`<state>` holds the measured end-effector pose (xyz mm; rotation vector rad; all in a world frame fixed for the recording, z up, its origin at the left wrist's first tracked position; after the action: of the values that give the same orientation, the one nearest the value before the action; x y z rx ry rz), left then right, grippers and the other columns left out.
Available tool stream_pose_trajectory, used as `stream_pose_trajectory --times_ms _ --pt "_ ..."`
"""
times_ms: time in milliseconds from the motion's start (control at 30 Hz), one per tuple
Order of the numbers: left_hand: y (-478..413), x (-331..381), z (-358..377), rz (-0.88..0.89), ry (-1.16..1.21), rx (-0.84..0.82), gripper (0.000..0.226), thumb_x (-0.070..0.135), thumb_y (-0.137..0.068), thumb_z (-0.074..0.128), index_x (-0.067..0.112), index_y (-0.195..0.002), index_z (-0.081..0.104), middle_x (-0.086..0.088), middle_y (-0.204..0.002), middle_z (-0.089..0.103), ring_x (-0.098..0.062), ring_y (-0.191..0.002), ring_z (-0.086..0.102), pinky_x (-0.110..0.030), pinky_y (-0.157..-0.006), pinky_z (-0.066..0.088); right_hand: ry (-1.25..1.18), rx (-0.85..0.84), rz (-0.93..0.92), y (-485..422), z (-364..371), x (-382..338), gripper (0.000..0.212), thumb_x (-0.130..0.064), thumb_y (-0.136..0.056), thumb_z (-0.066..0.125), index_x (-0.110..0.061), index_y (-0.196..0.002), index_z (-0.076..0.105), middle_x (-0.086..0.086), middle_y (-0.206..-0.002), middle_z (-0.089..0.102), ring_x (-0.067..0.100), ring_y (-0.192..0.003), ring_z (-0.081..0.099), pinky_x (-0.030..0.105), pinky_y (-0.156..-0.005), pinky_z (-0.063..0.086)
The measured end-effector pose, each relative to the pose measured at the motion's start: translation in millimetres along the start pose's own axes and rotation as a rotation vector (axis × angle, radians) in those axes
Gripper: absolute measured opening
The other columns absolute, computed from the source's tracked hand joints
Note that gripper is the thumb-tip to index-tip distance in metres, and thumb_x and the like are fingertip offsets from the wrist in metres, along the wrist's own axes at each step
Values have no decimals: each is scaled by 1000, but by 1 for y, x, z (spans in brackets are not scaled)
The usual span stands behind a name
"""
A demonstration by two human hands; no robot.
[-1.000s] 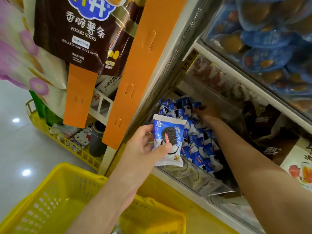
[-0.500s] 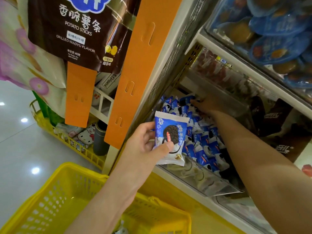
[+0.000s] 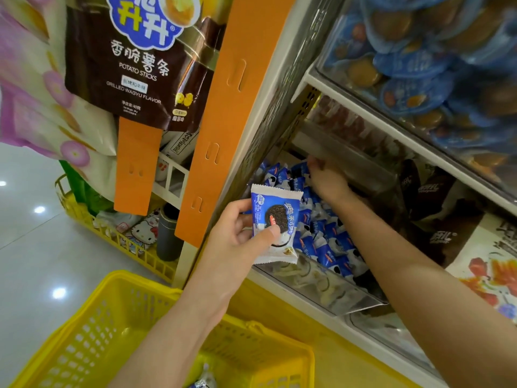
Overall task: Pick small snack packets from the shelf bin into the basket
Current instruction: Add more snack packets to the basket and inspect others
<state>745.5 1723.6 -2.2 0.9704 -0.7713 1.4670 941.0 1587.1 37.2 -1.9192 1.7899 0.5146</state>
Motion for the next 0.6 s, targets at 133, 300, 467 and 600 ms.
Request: stream_pose_trajectory --times_ms 133,300,467,600 --pt "4 -1 -4 11 15 38 33 17 -83 63 26 -115 54 7 -106 69 -1 -95 65 -13 -72 51 -236 -58 -202 82 -10 -42 37 -45 -97 33 -23 -94 62 -2 -93 67 4 -80 60 29 -76 48" --pt "13 3 0 69 -100 9 30 15 -88 59 33 -112 56 13 -107 68 3 -99 62 -11 -80 49 -259 -196 -326 152 -10 -55 15 -33 -90 56 -22 -88 65 3 -78 68 16 -69 61 44 -67 52" --pt "21 6 -7 86 -320 148 31 29 -86 59 31 -115 49 12 -107 60 7 -86 61 -6 -67 46 -359 30 -571 180 -41 -58 18 -18 -76 72 -30 -86 64 -15 -87 65 0 -83 62 12 -72 50" --pt "28 -8 3 -82 5 44 41 25 -89 52 16 -129 47 -4 -101 71 -14 -87 70 -27 -81 54 -243 129 -815 201 -50 -61 22 0 -70 76 -7 -90 69 -8 -94 62 -3 -94 59 10 -81 47"
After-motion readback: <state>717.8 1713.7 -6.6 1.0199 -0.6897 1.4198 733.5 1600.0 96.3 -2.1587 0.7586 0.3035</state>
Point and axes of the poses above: each hand's wrist, its own y-axis away from the middle knuckle, its own z-axis out of the palm, x = y × z, the point moved 8 cm from there along -y, towards the middle knuckle
